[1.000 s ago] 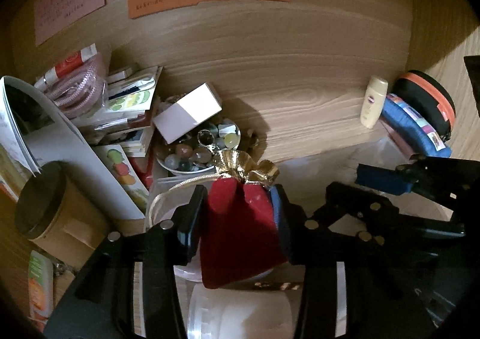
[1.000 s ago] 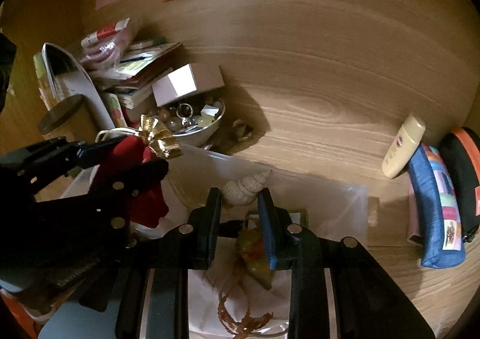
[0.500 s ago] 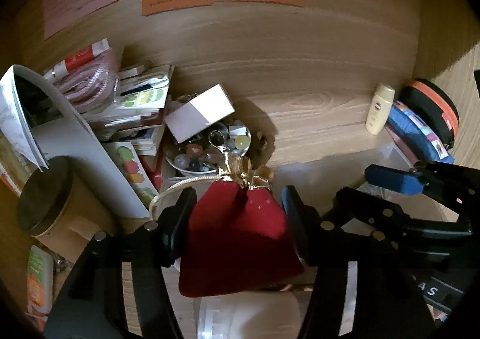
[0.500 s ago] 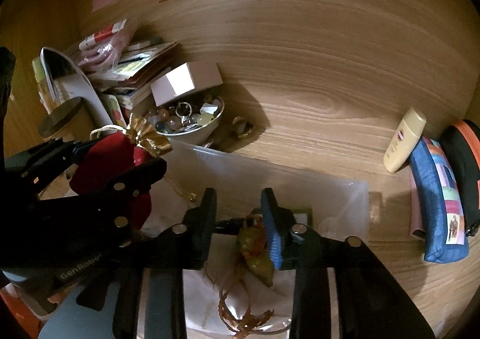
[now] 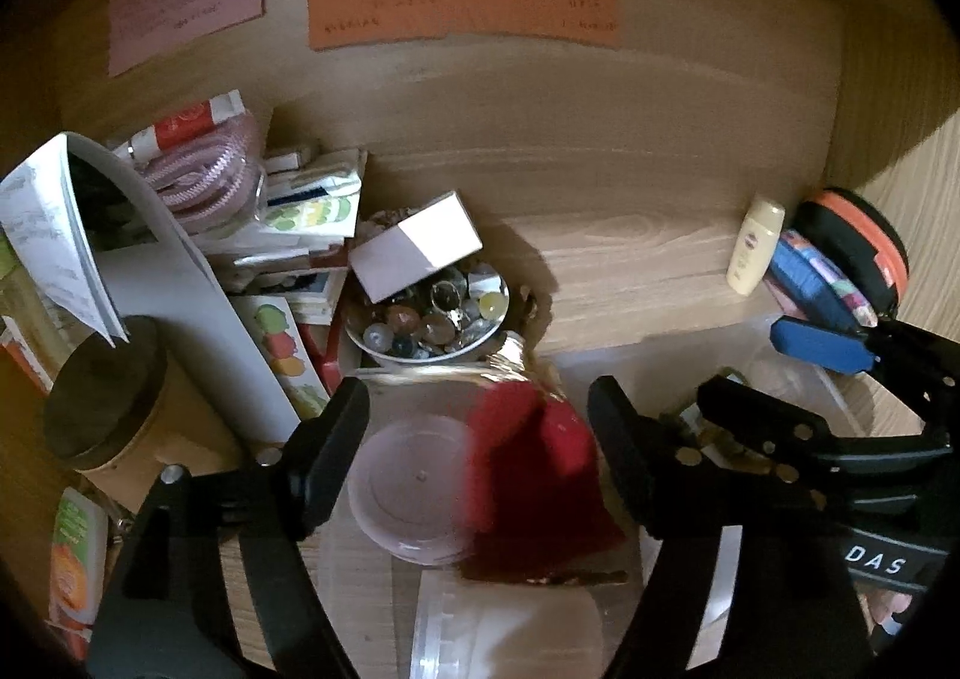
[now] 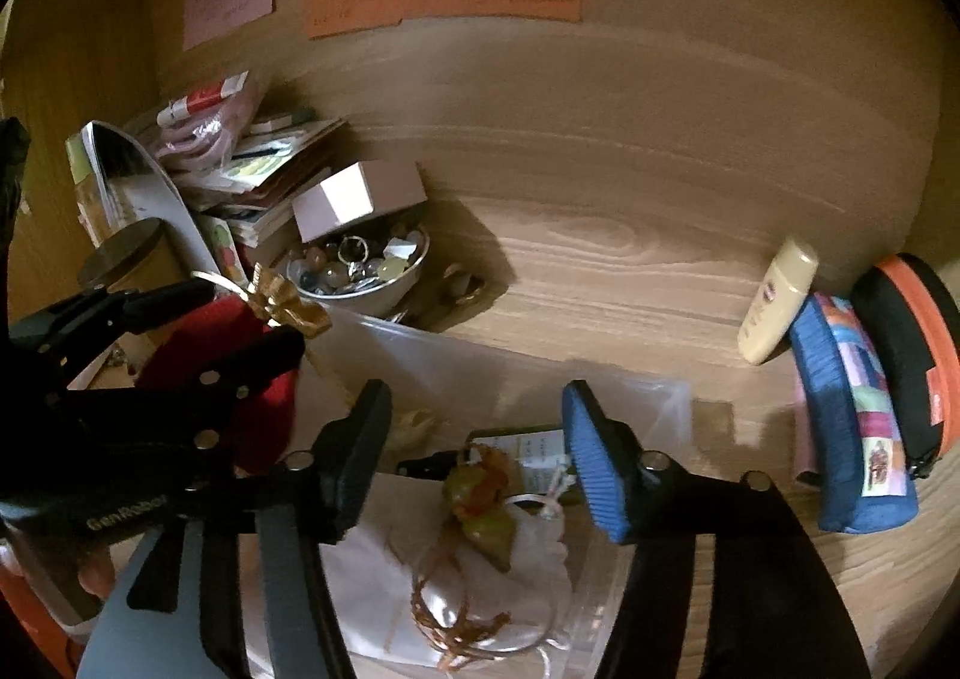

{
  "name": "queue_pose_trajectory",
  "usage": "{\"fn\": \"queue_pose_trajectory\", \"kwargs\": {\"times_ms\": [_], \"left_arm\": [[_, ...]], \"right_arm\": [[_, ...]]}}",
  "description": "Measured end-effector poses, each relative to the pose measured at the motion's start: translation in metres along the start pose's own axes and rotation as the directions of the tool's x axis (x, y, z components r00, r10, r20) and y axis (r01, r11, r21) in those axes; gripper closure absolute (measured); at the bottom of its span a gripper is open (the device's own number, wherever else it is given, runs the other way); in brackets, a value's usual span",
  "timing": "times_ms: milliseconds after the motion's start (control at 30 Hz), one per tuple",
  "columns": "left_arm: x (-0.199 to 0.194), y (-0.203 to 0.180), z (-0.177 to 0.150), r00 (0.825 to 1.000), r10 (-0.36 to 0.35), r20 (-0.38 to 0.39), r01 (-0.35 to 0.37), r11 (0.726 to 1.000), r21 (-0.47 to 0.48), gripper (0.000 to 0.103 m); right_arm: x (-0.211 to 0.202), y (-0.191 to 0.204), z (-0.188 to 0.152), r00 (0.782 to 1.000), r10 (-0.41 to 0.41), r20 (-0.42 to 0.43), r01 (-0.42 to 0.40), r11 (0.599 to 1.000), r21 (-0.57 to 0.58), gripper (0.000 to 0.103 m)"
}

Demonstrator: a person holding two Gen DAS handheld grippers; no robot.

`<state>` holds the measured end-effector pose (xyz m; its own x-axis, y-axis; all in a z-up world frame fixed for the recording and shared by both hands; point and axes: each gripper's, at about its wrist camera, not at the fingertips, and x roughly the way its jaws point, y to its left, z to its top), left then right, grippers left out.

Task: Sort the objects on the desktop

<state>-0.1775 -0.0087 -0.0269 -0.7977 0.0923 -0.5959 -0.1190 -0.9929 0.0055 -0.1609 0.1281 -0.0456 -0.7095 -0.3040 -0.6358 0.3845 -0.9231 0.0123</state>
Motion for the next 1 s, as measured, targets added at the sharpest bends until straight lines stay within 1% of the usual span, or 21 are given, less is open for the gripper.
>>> {"fn": "queue_pose_trajectory", "kwargs": {"times_ms": [33, 100, 267, 333, 467, 567, 633, 700, 767, 800, 833, 900, 1000], "left_arm": [[-0.001, 0.001, 0.0, 1.0, 0.001, 0.005, -0.001, 1.0, -0.001, 0.026], [-0.003, 0.003, 0.0, 1.0, 0.006, 0.014, -0.006, 1.0, -0.008, 0.02], [-0.004, 0.003, -0.002, 1.0, 0.017, 0.02, -0.017, 1.0, -0.003, 0.014], [-0.003, -0.001, -0.003, 1.0, 0.021, 0.017, -0.021, 1.0, 0.014, 0.013], [-0.005, -0.009, -0.007, 0.999, 0.032, 0.022, -0.033, 0.998, 0.053, 0.01], [-0.007, -0.012, -0.008, 0.999, 0.041, 0.021, -0.042, 0.997, 0.068, 0.01], [-0.011, -0.012, -0.007, 0.999, 0.045, 0.024, -0.047, 0.997, 0.066, 0.01], [-0.018, -0.01, -0.006, 0.998, 0.047, 0.028, -0.049, 0.997, 0.052, 0.006], [-0.028, -0.008, -0.006, 0.998, 0.053, 0.041, -0.055, 0.998, 0.036, 0.004], [-0.031, -0.007, -0.006, 0.997, 0.056, 0.048, -0.058, 0.998, 0.034, 0.003], [-0.036, -0.007, -0.006, 0.997, 0.06, 0.056, -0.061, 0.998, 0.031, 0.003], [-0.047, -0.008, -0.007, 0.994, 0.071, 0.077, -0.073, 0.997, 0.028, 0.001], [-0.061, -0.009, -0.01, 0.99, 0.096, 0.101, -0.1, 0.994, 0.034, 0.001]], "right_arm": [[-0.002, 0.0, 0.0, 1.0, -0.001, 0.004, 0.001, 1.0, 0.0, 0.038], [-0.005, -0.001, 0.001, 1.0, -0.002, 0.012, 0.002, 1.0, -0.002, 0.033], [-0.011, -0.001, 0.002, 0.999, 0.036, 0.017, -0.036, 0.999, 0.0, 0.028], [-0.014, -0.003, 0.002, 0.998, 0.054, 0.024, -0.054, 0.998, 0.01, 0.019], [-0.022, -0.006, 0.004, 0.997, 0.066, 0.045, -0.066, 0.998, 0.015, 0.018], [-0.031, -0.009, 0.006, 0.996, 0.068, 0.062, -0.069, 0.997, 0.022, 0.018], [-0.037, -0.011, 0.007, 0.995, 0.067, 0.072, -0.069, 0.997, 0.03, 0.018], [-0.047, -0.014, 0.008, 0.994, 0.068, 0.088, -0.071, 0.997, 0.032, 0.018], [-0.057, -0.014, 0.008, 0.992, 0.063, 0.108, -0.067, 0.997, 0.029, 0.016], [-0.065, -0.014, 0.007, 0.99, 0.057, 0.125, -0.061, 0.998, 0.027, 0.012], [-0.071, -0.015, 0.007, 0.989, 0.053, 0.137, -0.057, 0.998, 0.026, 0.007], [-0.085, -0.014, 0.003, 0.984, 0.043, 0.175, -0.048, 0.999, 0.024, 0.0], [-0.099, -0.012, -0.001, 0.979, 0.029, 0.202, -0.031, 0.999, 0.008, 0.0]]}}
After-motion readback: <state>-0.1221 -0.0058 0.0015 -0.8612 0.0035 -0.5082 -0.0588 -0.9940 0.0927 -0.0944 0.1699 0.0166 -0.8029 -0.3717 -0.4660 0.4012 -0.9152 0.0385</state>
